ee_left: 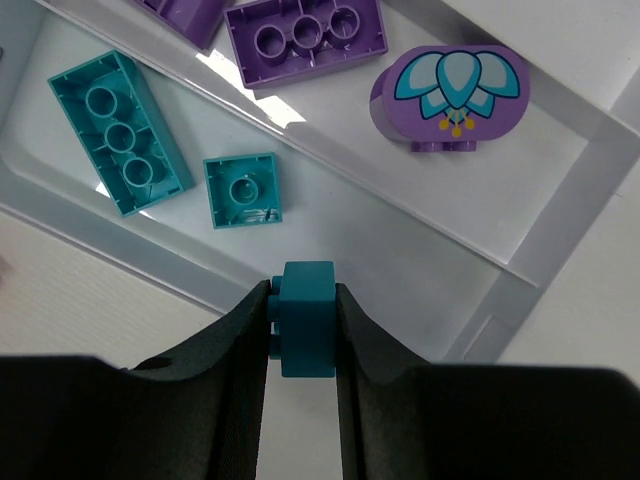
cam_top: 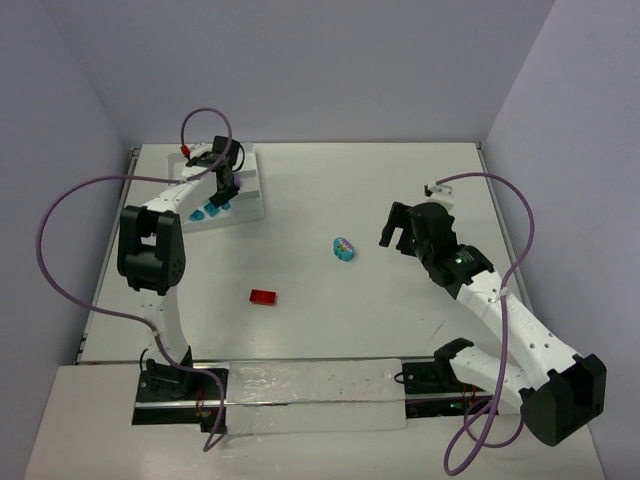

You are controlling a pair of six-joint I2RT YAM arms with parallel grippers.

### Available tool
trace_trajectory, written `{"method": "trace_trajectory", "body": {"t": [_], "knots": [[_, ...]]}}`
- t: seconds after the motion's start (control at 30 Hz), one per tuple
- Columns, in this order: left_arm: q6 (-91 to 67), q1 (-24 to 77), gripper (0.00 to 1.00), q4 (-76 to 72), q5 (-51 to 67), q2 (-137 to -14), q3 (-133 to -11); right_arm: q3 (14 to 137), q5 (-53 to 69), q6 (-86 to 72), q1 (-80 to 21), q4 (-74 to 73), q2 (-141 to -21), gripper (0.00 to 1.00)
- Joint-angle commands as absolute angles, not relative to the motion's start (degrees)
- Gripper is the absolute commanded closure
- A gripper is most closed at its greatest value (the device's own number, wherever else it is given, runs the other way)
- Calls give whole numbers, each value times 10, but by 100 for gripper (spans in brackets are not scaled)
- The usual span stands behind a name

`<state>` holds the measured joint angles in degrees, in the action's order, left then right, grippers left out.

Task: Sort the legos into containers by color

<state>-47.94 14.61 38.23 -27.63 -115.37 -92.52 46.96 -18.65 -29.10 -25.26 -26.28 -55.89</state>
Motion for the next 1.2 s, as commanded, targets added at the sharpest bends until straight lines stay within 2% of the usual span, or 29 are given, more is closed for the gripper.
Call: {"method": "trace_trajectory", "body": {"t": [0.0, 0.17, 0.3, 0.47, 0.5, 0.67, 0.8, 1.0, 1.17], "knots": [[-469, 135, 98, 363, -265, -1169, -952, 484, -197, -289, -256, -256, -565, 0], [-468, 134, 86, 360, -275, -1181, -953, 487, -200, -289, -256, -259, -567, 0], [-469, 134, 60, 358, -285, -1183, -955, 484, -200, -290, -256, -259, -564, 0], [-462, 134, 21, 362, -297, -1162, -952, 481, -200, -291, -256, -259, -561, 0], [-460, 134, 18, 361, -299, -1153, -951, 480, -199, -292, -256, -258, -561, 0], [-417, 158, 16, 356, -297, -1070, -949, 478, -218, -288, -256, -260, -556, 0], [-357, 247, 16, 336, -320, -1010, -935, 476, -233, -291, -255, -262, -550, 0], [-355, 362, 17, 390, -252, -1042, -953, 475, -253, -292, -252, -280, -535, 0], [-443, 475, 16, 437, -238, -1103, -993, 484, -265, -279, -246, -308, -519, 0]]}}
